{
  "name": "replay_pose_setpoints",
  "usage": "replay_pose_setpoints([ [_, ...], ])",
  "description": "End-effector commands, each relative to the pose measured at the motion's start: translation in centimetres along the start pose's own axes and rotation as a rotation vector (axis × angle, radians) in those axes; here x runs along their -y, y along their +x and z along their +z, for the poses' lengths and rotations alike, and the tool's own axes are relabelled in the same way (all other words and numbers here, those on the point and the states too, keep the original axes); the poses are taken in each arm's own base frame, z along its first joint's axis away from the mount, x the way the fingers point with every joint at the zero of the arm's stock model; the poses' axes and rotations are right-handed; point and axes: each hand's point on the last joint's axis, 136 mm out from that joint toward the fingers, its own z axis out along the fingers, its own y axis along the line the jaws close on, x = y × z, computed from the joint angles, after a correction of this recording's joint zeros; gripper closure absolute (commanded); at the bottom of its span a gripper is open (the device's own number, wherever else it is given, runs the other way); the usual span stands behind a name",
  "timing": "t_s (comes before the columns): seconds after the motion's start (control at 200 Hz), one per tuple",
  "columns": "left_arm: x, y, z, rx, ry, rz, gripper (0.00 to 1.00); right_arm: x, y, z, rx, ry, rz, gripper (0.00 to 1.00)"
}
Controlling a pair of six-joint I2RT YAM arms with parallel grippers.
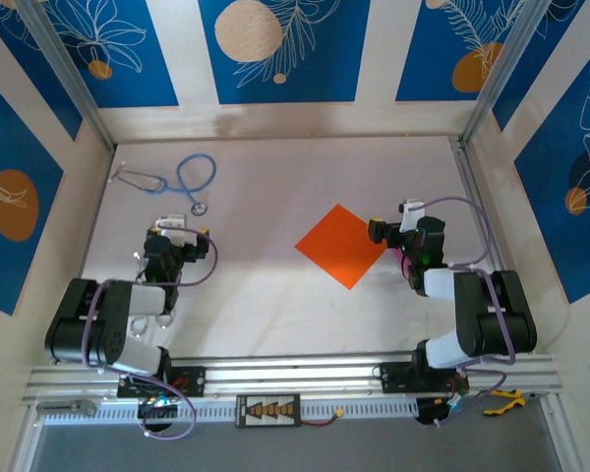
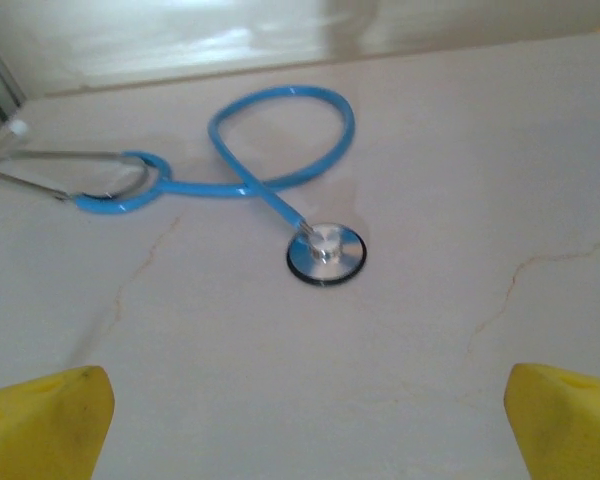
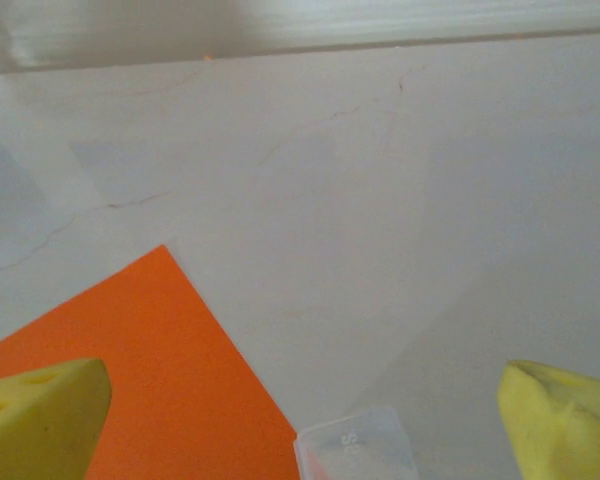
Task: Fold a paper plane with a square sheet of paper (pick it up from the middle)
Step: Move the square sheet of paper to the center of the table.
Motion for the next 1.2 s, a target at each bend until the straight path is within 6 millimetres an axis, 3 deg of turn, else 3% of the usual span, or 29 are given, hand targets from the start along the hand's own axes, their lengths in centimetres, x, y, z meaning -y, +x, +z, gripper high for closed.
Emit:
replay_pose_setpoints([
  [0.0, -1.6, -2.2, -0.7, -0.015, -0.069, -0.069, 0.00, -0.5, -1.7, -0.7, -0.046, -0.011, 0.033, 0.01],
  [0.185, -1.7, -3.8, -2.5, -0.134, -0.069, -0.220, 0.00, -1.0, -2.8, -2.5, -0.276, 0.018, 0.346, 0.01],
  [0.315, -0.8, -4.8, -4.7, -0.176, -0.024, -0.391, 0.00, -5.2, -3.5, -3.8, -0.421, -0.260, 0.560, 0.00],
  [0.355, -0.3, -4.5, -5.7, -0.213, -0.006, -0.467, 0.00, -6.4, -3.4, -4.0, -0.448, -0.316, 0.632, 0.04],
  [0.47, 2.6, -4.7, -7.7, -0.239, 0.166, -0.580, 0.00, -8.7, -0.9, -3.8, -0.601, -0.298, 0.741, 0.13],
  [0.56, 4.5, -4.0, -8.8, -0.279, 0.262, -0.713, 0.00, -10.8, 1.2, -3.5, -0.707, -0.272, 0.729, 0.15],
  [0.73, 6.8, -3.1, -10.9, -0.383, 0.373, -0.826, 0.00, -11.8, 4.3, -2.3, -0.808, -0.141, 0.675, 0.17],
  [1.196, 7.8, -1.2, -15.3, -0.548, 0.394, -0.851, 0.00, -13.2, 8.7, -0.3, -0.997, -0.067, 0.521, 0.17],
])
